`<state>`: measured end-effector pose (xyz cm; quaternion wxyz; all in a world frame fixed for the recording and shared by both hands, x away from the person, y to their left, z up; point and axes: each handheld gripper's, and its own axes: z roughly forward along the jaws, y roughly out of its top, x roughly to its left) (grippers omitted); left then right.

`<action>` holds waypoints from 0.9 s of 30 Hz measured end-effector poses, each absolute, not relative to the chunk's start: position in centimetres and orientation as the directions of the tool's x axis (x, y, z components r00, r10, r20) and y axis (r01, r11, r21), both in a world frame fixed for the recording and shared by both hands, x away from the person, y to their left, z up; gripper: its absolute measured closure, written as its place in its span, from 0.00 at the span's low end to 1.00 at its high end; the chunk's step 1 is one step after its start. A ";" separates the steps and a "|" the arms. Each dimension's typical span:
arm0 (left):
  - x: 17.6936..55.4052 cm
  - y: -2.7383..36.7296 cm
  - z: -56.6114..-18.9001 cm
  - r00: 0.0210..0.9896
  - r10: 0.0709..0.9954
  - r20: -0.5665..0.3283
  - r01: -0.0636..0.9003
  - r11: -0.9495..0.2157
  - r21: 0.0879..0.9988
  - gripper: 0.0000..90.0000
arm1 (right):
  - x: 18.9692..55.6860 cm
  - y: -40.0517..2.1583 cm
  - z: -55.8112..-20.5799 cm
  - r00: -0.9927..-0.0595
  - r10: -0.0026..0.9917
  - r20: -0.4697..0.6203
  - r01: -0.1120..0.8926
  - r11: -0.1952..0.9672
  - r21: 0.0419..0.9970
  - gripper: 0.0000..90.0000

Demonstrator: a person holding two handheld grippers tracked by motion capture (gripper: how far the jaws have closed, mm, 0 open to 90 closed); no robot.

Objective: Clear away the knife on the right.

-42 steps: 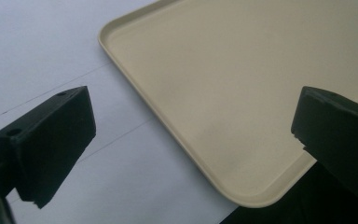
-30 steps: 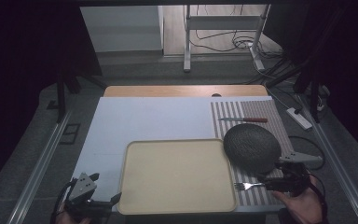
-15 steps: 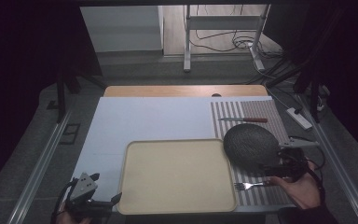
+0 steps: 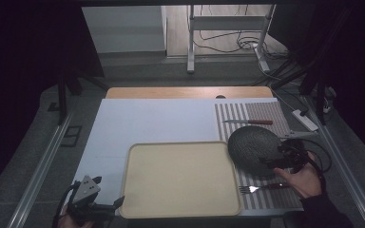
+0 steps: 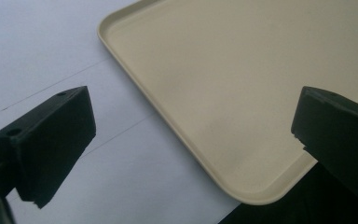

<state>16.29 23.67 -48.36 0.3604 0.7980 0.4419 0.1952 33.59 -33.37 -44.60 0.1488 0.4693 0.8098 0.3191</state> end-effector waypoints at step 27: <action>16.3 23.6 -48.4 0.544 0.839 0.002 0.559 -0.363 0.745 0.00 | 40.5 -33.3 -45.2 -0.474 0.880 0.036 0.696 0.349 0.627 0.10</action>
